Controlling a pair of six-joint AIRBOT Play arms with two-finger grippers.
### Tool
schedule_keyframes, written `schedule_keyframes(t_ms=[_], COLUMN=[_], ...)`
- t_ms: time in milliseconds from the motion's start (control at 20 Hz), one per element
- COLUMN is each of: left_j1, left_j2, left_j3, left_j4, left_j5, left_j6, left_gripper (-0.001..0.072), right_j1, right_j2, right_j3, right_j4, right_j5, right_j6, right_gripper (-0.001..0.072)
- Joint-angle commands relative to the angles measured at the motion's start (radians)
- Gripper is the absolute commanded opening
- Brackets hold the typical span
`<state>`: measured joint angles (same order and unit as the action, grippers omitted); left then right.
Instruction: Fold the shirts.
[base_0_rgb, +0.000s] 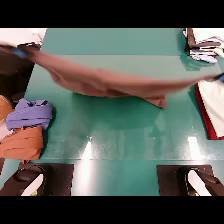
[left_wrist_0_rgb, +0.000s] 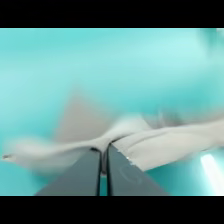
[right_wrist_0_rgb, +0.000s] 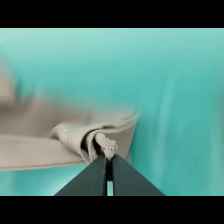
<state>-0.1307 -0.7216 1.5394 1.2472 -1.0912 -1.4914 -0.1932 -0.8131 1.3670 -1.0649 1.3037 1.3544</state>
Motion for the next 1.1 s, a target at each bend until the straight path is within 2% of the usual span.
schedule_keyframes(t_ms=[0,200,350,550,700,850,1050], left_j1=[0.0,0.0,0.0,0.0,0.0,0.0,0.0], left_j2=[0.027,0.026,0.02,-0.063,-0.174,-0.325,-0.563], left_j3=[0.337,0.524,0.533,0.474,0.333,0.154,-0.032], left_j4=[0.036,0.038,0.057,0.127,0.196,0.174,0.176], left_j5=[0.011,0.076,0.107,-0.044,-0.078,-0.102,-0.03], left_j6=[-0.019,-0.047,-0.047,-0.046,-0.046,-0.046,-0.045], left_gripper=[0.0027,0.0026,0.0026,0.0026,0.0027,0.0027,0.0027], right_j1=[0.003,0.003,0.003,0.005,0.006,0.019,0.091], right_j2=[0.073,0.076,0.015,-0.138,-0.229,-0.348,-0.557], right_j3=[0.294,0.498,0.636,0.758,0.622,0.465,0.304], right_j4=[-0.01,-0.012,-0.05,-0.058,-0.059,-0.056,-0.063], right_j5=[-0.036,-0.038,0.002,0.139,0.175,0.216,0.178], right_j6=[0.018,0.044,0.089,0.156,0.164,0.165,0.163], right_gripper=[0.0012,0.0012,0.0011,0.0011,0.0011,0.0011,0.0011])
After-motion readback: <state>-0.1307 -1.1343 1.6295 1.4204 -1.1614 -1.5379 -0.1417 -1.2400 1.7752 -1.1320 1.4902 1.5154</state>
